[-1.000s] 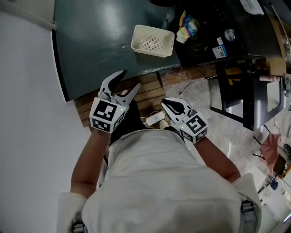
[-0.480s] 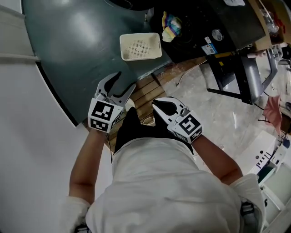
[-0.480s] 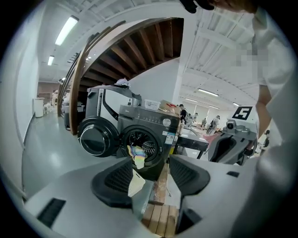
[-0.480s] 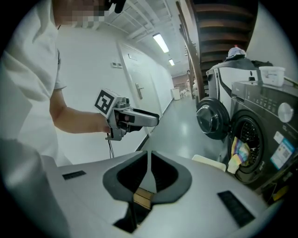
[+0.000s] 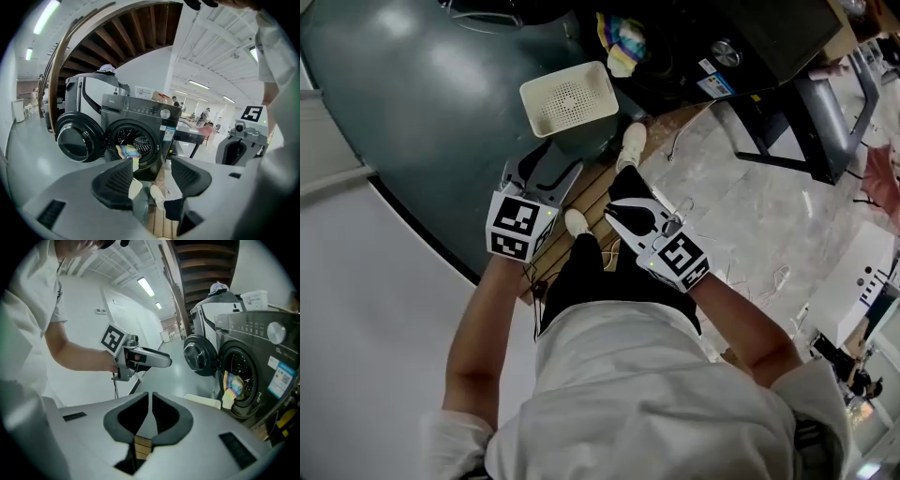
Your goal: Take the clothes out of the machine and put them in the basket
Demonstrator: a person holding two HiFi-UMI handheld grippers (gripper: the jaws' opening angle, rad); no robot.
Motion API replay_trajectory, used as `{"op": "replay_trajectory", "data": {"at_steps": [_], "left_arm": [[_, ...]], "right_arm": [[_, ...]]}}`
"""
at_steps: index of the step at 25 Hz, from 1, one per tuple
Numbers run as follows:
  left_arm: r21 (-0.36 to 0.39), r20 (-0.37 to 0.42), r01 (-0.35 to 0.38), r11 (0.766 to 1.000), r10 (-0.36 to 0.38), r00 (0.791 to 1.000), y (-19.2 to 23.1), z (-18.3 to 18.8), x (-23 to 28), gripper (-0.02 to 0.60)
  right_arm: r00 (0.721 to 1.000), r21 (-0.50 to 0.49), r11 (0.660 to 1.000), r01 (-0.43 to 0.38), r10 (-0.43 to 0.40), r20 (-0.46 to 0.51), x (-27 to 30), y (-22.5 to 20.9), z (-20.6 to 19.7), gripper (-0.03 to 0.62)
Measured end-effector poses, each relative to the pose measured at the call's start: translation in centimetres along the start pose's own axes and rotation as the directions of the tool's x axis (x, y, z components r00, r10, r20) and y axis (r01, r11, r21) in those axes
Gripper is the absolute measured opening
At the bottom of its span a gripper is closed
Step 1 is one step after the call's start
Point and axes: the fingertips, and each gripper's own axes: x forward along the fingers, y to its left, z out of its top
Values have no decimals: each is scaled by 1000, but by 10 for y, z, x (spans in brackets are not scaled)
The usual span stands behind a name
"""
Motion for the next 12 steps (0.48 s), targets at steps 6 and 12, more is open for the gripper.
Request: {"op": "replay_trajectory", "data": {"at_steps": [6, 12], "left_arm": [[7, -29, 47, 999, -47, 998, 17, 2, 108, 262], [27, -37, 79, 996, -78, 996, 35, 15, 202, 278]], "right_arm": [[1000, 55, 998, 26, -26, -8, 10, -67, -26, 11], [998, 85, 996, 41, -38, -40, 22, -127, -37, 11]]}}
